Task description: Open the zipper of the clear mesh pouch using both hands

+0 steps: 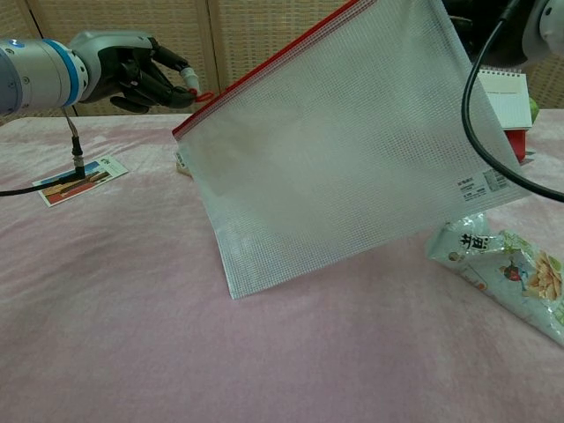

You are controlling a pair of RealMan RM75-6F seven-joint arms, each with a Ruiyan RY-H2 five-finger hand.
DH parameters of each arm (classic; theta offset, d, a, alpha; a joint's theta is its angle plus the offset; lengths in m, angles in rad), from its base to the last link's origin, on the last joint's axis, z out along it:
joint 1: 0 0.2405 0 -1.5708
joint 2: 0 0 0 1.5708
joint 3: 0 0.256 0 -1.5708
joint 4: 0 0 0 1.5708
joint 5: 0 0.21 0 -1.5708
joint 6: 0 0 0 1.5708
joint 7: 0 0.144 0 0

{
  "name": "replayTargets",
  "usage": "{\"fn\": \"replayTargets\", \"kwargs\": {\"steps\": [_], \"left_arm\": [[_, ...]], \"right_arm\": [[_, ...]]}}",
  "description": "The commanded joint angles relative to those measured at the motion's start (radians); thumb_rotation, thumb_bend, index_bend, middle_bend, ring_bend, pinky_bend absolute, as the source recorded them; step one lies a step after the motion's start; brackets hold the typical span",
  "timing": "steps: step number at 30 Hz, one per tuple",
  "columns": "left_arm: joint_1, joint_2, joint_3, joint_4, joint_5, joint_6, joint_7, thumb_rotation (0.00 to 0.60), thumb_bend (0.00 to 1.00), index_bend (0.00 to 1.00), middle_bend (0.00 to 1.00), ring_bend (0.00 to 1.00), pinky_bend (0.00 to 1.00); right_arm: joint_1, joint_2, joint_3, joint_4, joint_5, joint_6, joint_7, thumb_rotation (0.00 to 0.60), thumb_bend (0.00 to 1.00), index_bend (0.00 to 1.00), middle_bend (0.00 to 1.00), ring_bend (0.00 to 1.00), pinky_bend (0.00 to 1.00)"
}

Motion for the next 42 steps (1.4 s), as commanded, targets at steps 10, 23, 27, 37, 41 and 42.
{"fn": "replayTargets", "kwargs": {"steps": [10, 23, 27, 37, 41, 42], "left_arm": [[0.037, 0.020, 0.009, 0.050, 0.027, -0.030, -0.044, 0.600, 0.57, 0.89, 0.99, 0.96, 1.00], [0.048, 0.016, 0.010, 0.075, 0.043, -0.056, -0.069, 0.600, 0.57, 0.89, 0.99, 0.96, 1.00], [0.046, 0.013, 0.007, 0.074, 0.043, -0.062, -0.074, 0.600, 0.57, 0.89, 0.99, 0.96, 1.00], [0.064, 0.004, -0.008, 0.070, 0.098, -0.023, -0.101, 0.600, 0.00, 0.00, 0.98, 0.96, 1.00], [0.092, 0.030, -0.018, 0.044, 0.147, 0.020, -0.121, 0.600, 0.00, 0.00, 0.97, 0.96, 1.00], [0.099, 0.041, -0.018, 0.035, 0.155, 0.028, -0.122, 0.600, 0.00, 0.00, 0.97, 0.96, 1.00]], "right_arm": [[-0.037, 0.022, 0.026, 0.040, 0.020, -0.022, 0.043, 0.600, 0.82, 0.74, 0.99, 0.97, 1.00], [-0.075, 0.019, 0.064, 0.093, 0.015, -0.067, 0.128, 0.600, 0.82, 0.73, 0.99, 0.97, 1.00], [-0.077, 0.022, 0.056, 0.101, -0.003, -0.091, 0.122, 0.600, 0.82, 0.73, 0.99, 0.97, 1.00], [-0.059, 0.060, -0.033, 0.136, -0.150, -0.118, -0.032, 0.600, 0.00, 0.00, 0.93, 0.96, 1.00], [-0.052, 0.087, -0.087, 0.140, -0.204, -0.055, -0.166, 0.600, 0.00, 0.00, 0.92, 0.96, 1.00], [-0.054, 0.095, -0.101, 0.140, -0.223, -0.040, -0.195, 0.600, 0.00, 0.00, 0.91, 0.96, 1.00]]}}
